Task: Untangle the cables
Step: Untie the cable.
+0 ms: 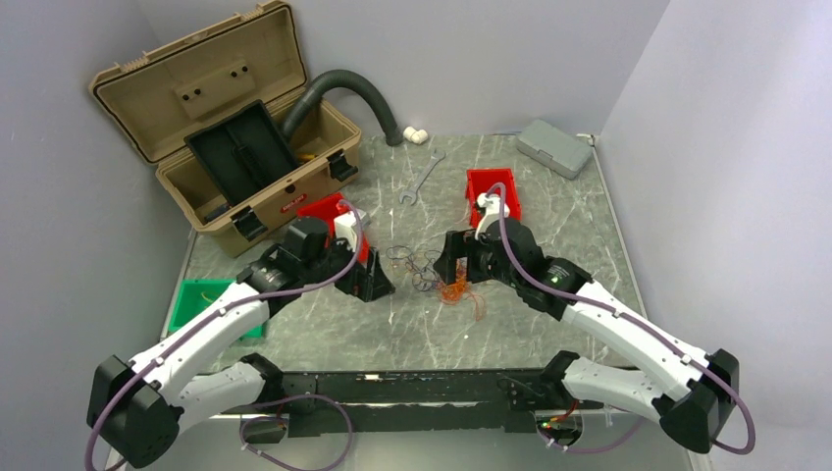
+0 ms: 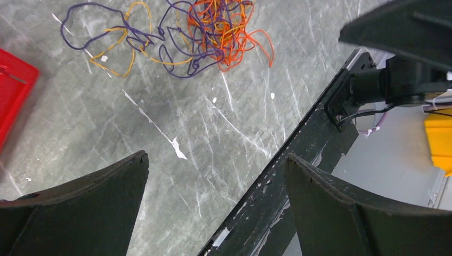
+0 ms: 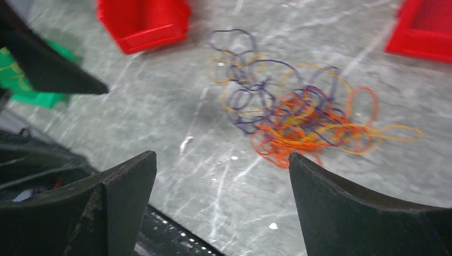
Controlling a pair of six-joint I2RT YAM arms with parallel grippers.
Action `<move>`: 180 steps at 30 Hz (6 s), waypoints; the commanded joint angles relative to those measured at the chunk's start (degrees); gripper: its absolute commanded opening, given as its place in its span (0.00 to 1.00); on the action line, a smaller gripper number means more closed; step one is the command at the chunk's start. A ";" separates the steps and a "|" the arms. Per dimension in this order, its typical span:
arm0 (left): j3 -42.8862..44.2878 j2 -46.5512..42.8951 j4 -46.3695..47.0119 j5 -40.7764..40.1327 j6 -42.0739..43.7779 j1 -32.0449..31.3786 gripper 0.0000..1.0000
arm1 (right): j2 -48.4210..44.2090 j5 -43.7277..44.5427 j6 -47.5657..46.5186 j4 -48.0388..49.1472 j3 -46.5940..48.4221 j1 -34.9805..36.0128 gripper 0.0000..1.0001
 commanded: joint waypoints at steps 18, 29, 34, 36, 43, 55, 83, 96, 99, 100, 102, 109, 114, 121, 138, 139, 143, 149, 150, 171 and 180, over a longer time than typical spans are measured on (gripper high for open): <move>11.65 27.68 11.61 -6.84 -3.45 -11.23 0.98 | 4.60 -7.95 -1.41 10.56 -15.31 -18.47 0.85; 21.13 42.95 12.38 -10.22 -3.97 -11.23 0.84 | 14.58 -16.61 2.78 26.70 -18.24 -16.67 0.72; 22.33 46.72 13.62 -9.56 -5.90 -11.21 0.63 | 14.56 -16.50 4.31 29.28 -21.25 -16.32 0.53; 22.58 47.95 14.57 -8.76 -6.49 -11.15 0.45 | 13.58 -16.26 4.61 29.78 -22.47 -16.24 0.31; 21.16 47.53 14.74 -10.33 -6.40 -10.12 0.00 | 4.69 -2.96 4.42 19.94 -21.85 -16.47 0.00; 17.72 43.08 14.29 -13.15 -5.85 -9.03 0.00 | -3.58 -0.72 1.00 10.92 -21.99 -16.68 0.75; 20.84 38.89 6.99 -15.62 -1.36 -8.77 0.00 | 17.59 7.25 3.12 17.87 -19.11 -4.84 0.23; 18.71 35.71 6.96 -16.04 -0.97 -7.68 0.00 | -6.97 1.94 2.83 6.10 -12.53 -4.76 0.00; 18.16 35.94 7.83 -14.60 -1.46 -7.63 0.00 | -8.16 -0.59 2.18 2.57 -7.12 -4.75 0.00; 18.24 36.13 7.89 -14.29 -1.59 -7.62 0.00 | -8.74 -1.09 2.20 1.85 -5.56 -4.81 0.00; 18.16 36.31 8.12 -13.66 -1.89 -7.66 0.00 | -10.15 -1.79 2.00 0.76 -2.60 -4.80 0.00; 16.74 35.88 9.19 -11.69 -2.27 -7.63 0.00 | -10.84 0.40 0.08 -5.07 9.60 -4.88 0.00; 15.96 35.15 9.31 -11.35 -2.43 -7.72 0.00 | -8.09 1.95 -3.22 -8.39 20.19 -4.88 0.00; 13.11 36.72 14.04 -9.21 -5.55 -10.07 0.00 | -4.33 4.40 -7.49 -10.18 33.75 -4.89 0.00; 9.99 28.87 13.20 -12.97 -5.11 -13.60 0.29 | -5.86 7.81 -6.54 -10.50 28.90 -4.89 0.00; 9.51 27.13 13.11 -12.69 -5.16 -13.65 0.40 | -6.60 7.51 -5.92 -10.26 27.06 -4.89 0.00; 8.35 22.10 11.97 -11.12 -4.67 -13.58 0.73 | -8.88 5.97 -3.75 -9.58 19.57 -4.89 0.00; 9.82 15.82 7.71 -11.64 -1.01 -13.42 0.82 | -10.45 1.51 -3.33 -8.15 12.69 -4.89 0.00; 10.46 14.90 6.58 -12.14 -0.09 -13.28 0.82 | -10.40 0.71 -3.68 -8.08 12.09 -4.87 0.00; 11.81 2.92 13.02 0.49 7.69 -10.49 0.78 | -2.10 -24.94 -9.55 0.01 4.83 -4.71 0.00; 15.39 6.74 13.18 1.75 7.99 -10.31 0.65 | -0.84 -27.05 -10.25 0.89 4.50 -4.72 0.00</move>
